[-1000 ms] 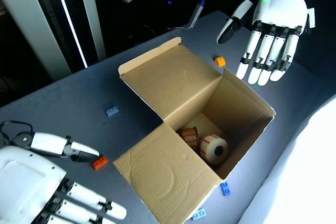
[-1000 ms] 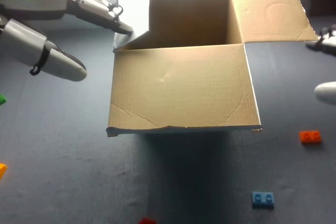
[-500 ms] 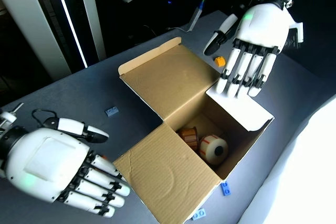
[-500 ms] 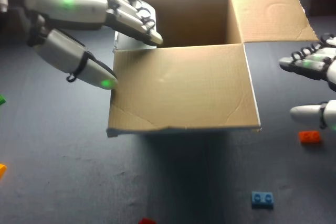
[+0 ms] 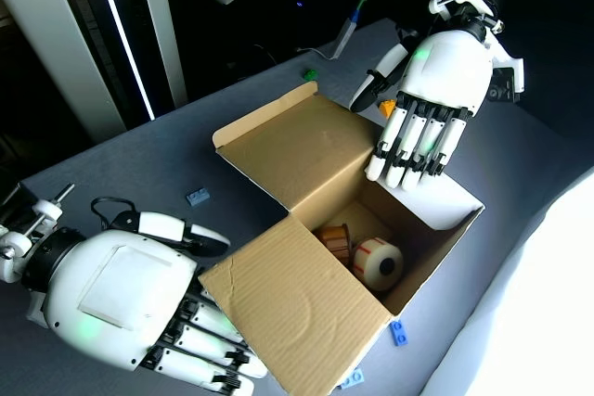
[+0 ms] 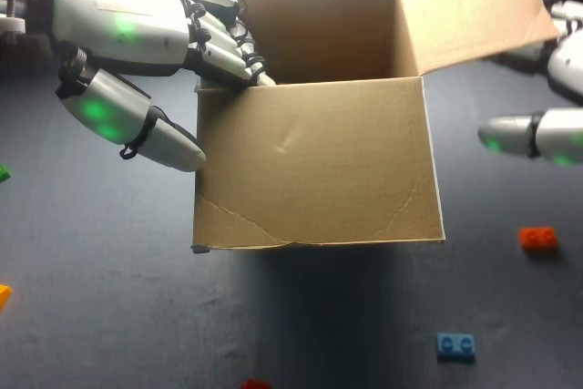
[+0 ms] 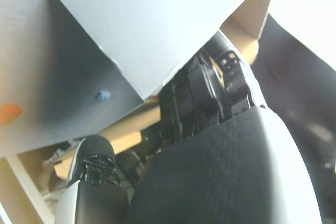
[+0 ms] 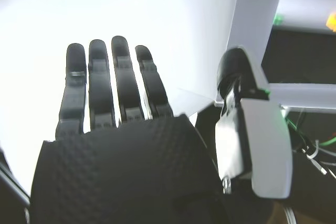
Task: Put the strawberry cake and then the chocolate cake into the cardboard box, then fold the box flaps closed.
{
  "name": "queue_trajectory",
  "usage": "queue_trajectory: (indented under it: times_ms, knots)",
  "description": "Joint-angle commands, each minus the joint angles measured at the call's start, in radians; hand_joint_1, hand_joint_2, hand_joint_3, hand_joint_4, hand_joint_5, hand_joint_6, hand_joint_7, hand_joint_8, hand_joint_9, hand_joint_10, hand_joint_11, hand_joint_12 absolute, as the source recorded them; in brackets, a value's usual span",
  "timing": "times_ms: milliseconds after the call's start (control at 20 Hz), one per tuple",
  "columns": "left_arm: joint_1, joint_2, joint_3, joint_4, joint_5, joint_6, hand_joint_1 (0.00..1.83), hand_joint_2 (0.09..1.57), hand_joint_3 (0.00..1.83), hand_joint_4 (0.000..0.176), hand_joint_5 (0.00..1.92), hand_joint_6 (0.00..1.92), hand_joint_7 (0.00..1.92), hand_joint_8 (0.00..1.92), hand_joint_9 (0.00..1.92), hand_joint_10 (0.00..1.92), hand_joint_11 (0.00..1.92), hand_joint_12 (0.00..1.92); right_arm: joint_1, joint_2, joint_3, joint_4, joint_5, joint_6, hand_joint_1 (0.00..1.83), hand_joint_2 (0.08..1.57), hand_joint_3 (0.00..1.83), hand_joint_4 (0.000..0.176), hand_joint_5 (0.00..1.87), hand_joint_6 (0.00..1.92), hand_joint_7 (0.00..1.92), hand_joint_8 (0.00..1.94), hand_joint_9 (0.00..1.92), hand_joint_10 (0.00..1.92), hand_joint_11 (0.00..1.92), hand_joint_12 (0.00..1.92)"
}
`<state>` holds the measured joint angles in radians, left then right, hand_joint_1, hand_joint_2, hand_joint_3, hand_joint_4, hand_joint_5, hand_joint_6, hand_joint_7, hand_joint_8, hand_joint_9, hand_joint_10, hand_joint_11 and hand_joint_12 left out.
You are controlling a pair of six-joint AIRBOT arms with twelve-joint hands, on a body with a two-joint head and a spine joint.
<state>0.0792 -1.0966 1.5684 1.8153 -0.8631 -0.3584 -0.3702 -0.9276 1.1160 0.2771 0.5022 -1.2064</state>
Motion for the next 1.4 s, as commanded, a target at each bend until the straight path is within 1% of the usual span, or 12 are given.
queue_trajectory:
  times_ms: [0, 100, 150, 300, 400, 550, 600, 700, 850, 1050, 1200, 1350]
  knots:
    - [-0.008, 0.003, 0.004, -0.059, -0.002, 0.003, 0.01, 1.20, 0.00, 0.034, 0.35, 0.00, 0.41, 0.00, 0.52, 0.00, 0.09, 1.15, 0.017, 0.018, 0.004, 0.000, 0.103, 0.000, 0.06, 1.21, 0.00, 0.000, 0.18, 0.01, 0.24, 0.01, 0.23, 0.01, 0.00, 0.67]
    - [-0.013, 0.002, 0.006, -0.059, -0.001, 0.002, 0.01, 1.20, 0.00, 0.034, 0.35, 0.00, 0.41, 0.00, 0.52, 0.00, 0.09, 1.15, 0.054, 0.024, 0.004, 0.000, 0.083, 0.002, 0.06, 1.20, 0.00, 0.000, 0.19, 0.01, 0.24, 0.01, 0.23, 0.01, 0.00, 0.67]
    - [-0.019, 0.002, 0.010, -0.059, -0.001, -0.001, 0.00, 1.20, 0.00, 0.039, 0.34, 0.00, 0.41, 0.00, 0.51, 0.00, 0.09, 1.15, 0.075, 0.025, 0.004, 0.000, 0.072, 0.002, 0.07, 1.20, 0.00, 0.000, 0.19, 0.01, 0.24, 0.00, 0.23, 0.01, 0.00, 0.70]
    - [-0.060, -0.001, 0.033, -0.059, -0.001, -0.006, 0.02, 1.20, 0.00, 0.031, 0.35, 0.00, 0.41, 0.00, 0.51, 0.00, 0.07, 1.18, 0.127, 0.024, 0.004, -0.001, 0.041, 0.001, 0.08, 1.19, 0.00, 0.000, 0.19, 0.00, 0.26, 0.00, 0.24, 0.01, 0.00, 0.69]
    - [-0.092, -0.002, 0.053, -0.059, -0.003, -0.013, 0.04, 1.20, 0.00, 0.032, 0.35, 0.00, 0.41, 0.00, 0.50, 0.00, 0.07, 1.17, 0.165, 0.017, 0.004, -0.001, 0.012, -0.001, 0.07, 1.20, 0.00, 0.000, 0.18, 0.00, 0.25, 0.00, 0.24, 0.01, 0.00, 0.69]
    - [-0.134, -0.002, 0.084, -0.056, -0.007, -0.022, 0.03, 1.20, 0.00, 0.038, 0.36, 0.01, 0.42, 0.00, 0.51, 0.00, 0.09, 1.17, 0.225, 0.008, 0.004, -0.001, -0.038, 0.000, 0.06, 1.19, 0.00, 0.000, 0.20, 0.01, 0.27, 0.00, 0.26, 0.01, 0.00, 0.77]
    - [-0.146, -0.001, 0.098, -0.050, -0.007, -0.025, 0.04, 1.20, 0.00, 0.041, 0.35, 0.00, 0.41, 0.00, 0.51, 0.00, 0.08, 1.16, 0.245, 0.005, 0.004, -0.001, -0.059, 0.001, 0.06, 1.20, 0.00, 0.000, 0.18, 0.00, 0.25, 0.00, 0.24, 0.00, 0.00, 0.68]
    - [-0.149, 0.004, 0.127, -0.046, -0.007, -0.029, 0.04, 1.20, 0.00, 0.036, 0.34, 0.00, 0.40, 0.00, 0.50, 0.00, 0.07, 1.15, 0.276, 0.002, 0.004, -0.001, -0.099, 0.007, 0.07, 1.20, 0.00, 0.000, 0.17, 0.00, 0.26, 0.00, 0.24, 0.00, 0.00, 0.64]
    - [-0.145, 0.030, 0.167, -0.029, -0.012, -0.037, 0.06, 1.20, 0.00, 0.031, 0.34, 0.00, 0.40, 0.00, 0.50, 0.00, 0.10, 1.13, 0.305, -0.010, 0.004, -0.001, -0.157, 0.016, 0.01, 1.22, 0.00, 0.000, 0.15, 0.00, 0.25, 0.00, 0.23, 0.00, 0.00, 0.61]
    - [-0.097, 0.074, 0.196, -0.023, -0.025, -0.048, 0.05, 1.20, 0.00, 0.038, 0.33, 0.00, 0.40, 0.00, 0.50, 0.00, 0.10, 1.12, 0.334, -0.033, 0.004, -0.001, -0.199, 0.016, 0.01, 1.21, 0.00, 0.000, 0.15, 0.00, 0.24, 0.00, 0.24, 0.00, 0.00, 0.65]
    - [-0.058, 0.118, 0.178, -0.019, -0.052, -0.065, 0.05, 1.20, 0.00, 0.037, 0.34, 0.01, 0.40, 0.00, 0.51, 0.00, 0.11, 1.11, 0.343, -0.050, 0.004, -0.001, -0.210, 0.016, 0.04, 1.21, 0.00, 0.000, 0.15, 0.00, 0.25, 0.00, 0.25, 0.01, 0.00, 0.66]
    - [-0.026, 0.160, 0.132, -0.019, -0.086, -0.069, 0.05, 1.20, 0.00, 0.036, 0.34, 0.00, 0.40, 0.00, 0.50, 0.00, 0.09, 1.14, 0.344, -0.062, 0.004, -0.001, -0.219, 0.022, 0.05, 1.21, 0.00, 0.000, 0.15, 0.00, 0.25, 0.00, 0.25, 0.00, 0.00, 0.65]
